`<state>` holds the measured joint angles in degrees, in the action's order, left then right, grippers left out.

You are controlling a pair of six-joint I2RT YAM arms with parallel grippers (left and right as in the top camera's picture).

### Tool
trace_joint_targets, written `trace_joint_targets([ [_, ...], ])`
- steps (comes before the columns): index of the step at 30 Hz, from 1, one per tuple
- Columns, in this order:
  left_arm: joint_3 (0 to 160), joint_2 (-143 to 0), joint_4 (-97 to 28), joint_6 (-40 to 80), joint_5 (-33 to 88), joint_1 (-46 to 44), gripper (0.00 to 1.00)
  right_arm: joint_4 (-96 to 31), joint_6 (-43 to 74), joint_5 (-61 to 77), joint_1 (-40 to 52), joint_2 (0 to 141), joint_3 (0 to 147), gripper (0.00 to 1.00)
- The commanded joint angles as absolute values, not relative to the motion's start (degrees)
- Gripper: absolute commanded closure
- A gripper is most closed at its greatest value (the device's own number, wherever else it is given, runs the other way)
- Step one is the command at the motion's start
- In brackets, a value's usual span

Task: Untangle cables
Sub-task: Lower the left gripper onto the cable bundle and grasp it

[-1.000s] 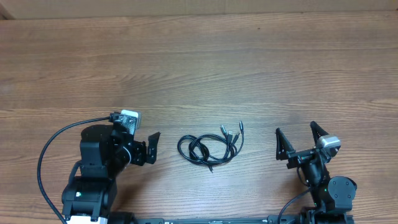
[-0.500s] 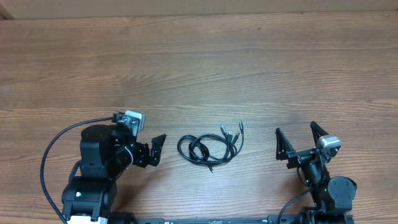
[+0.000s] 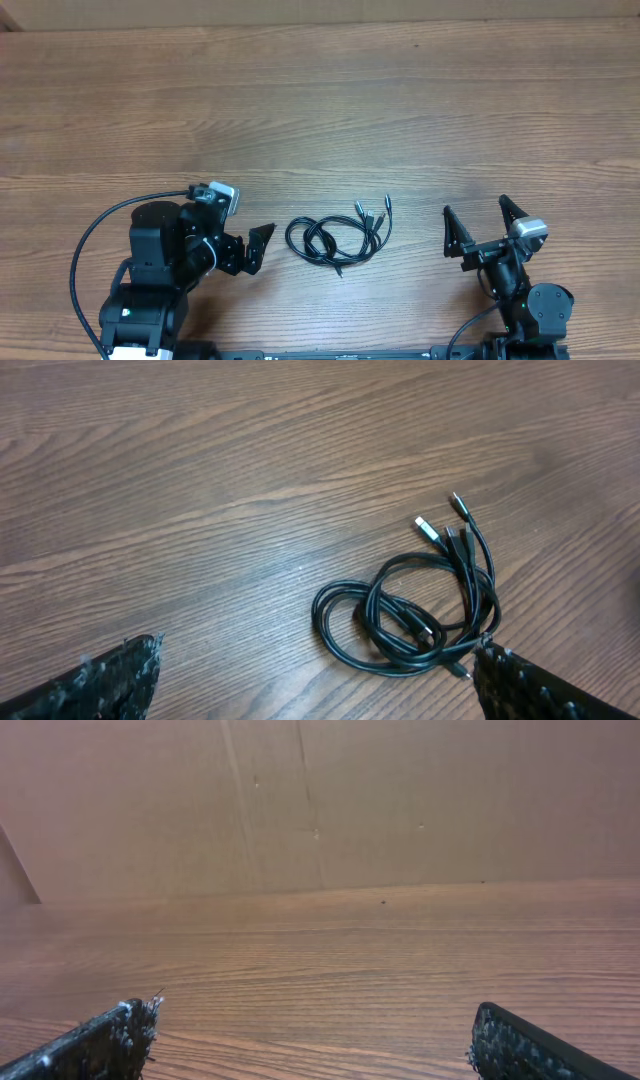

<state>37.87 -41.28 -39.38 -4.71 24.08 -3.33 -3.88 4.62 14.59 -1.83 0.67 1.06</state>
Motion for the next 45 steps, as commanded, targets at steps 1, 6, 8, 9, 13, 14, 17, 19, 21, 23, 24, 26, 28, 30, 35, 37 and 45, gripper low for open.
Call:
trace_joint_targets([
  [1,39.46,-41.25,-39.68,-7.18,24.93,-3.07,0.00,-3.55,4.45,13.98,-1.56,0.16,0.47,0.00],
  [6,39.51,-41.25,-41.15,-7.75,24.93,-3.09,0.00,-3.55,4.45,13.98,-1.56,0.16,0.47,0.00],
  [8,39.51,-41.25,-41.36,-7.77,24.95,-3.14,0.00,-3.55,4.45,13.98,-1.56,0.16,0.47,0.00],
  [9,39.55,-41.25,-41.34,-7.77,24.97,-3.25,0.00,-3.55,4.45,13.96,-1.56,0.16,0.47,0.00],
  [13,42.50,-45.95,-41.65,-7.77,24.51,-8.10,0.01,-3.55,4.45,13.98,-1.56,0.16,0.47,0.00],
  [14,43.72,-47.53,-42.13,-7.73,23.81,-9.52,0.00,-3.55,4.45,13.98,-1.56,0.16,0.47,0.00],
  [17,48.16,-53.80,-43.64,-7.73,23.31,-13.52,0.00,-3.55,4.45,13.98,-1.56,0.16,0.47,0.00],
  [19,52.42,-59.22,-46.61,-7.70,21.21,-15.64,0.00,-3.55,4.45,13.98,-1.56,0.16,0.47,0.00],
  [21,56.86,-64.47,-50.26,-7.70,18.85,-17.10,0.00,-3.55,4.45,13.98,-1.56,0.16,0.47,0.00],
  [23,60.31,-68.93,-52.60,-7.03,18.87,-17.34,0.00,-3.55,4.45,13.96,-1.56,0.16,0.47,0.00],
  [24,60.93,-70.22,-52.90,-6.59,18.83,-17.34,0.00,-3.55,4.45,13.98,-1.56,0.16,0.47,0.00],
  [26,61.04,-73.10,-53.45,-5.02,15.99,-17.34,0.00,-3.55,4.45,13.98,-1.56,0.16,0.47,0.00],
  [28,61.04,-76.44,-55.07,-4.40,15.79,-17.34,0.00,-3.55,4.45,13.98,-1.56,0.16,0.47,0.00],
  [30,61.01,-79.50,-55.79,-4.27,16.10,-17.34,0.00,-3.55,4.45,13.98,-1.56,0.16,0.47,0.00],
  [35,61.01,-83.18,-57.08,-4.49,10.87,-17.34,0.00,-3.55,4.45,13.98,-1.56,0.16,0.47,0.00],
  [37,60.90,-83.83,-57.25,-4.25,9.93,-17.91,0.00,-3.55,4.45,13.98,-1.56,0.16,0.47,0.00],
  [45,60.84,-86.89,-53.69,-3.62,11.07,-18.04,0.00,-3.55,4.45,13.96,-1.56,0.16,0.47,0.00],
])
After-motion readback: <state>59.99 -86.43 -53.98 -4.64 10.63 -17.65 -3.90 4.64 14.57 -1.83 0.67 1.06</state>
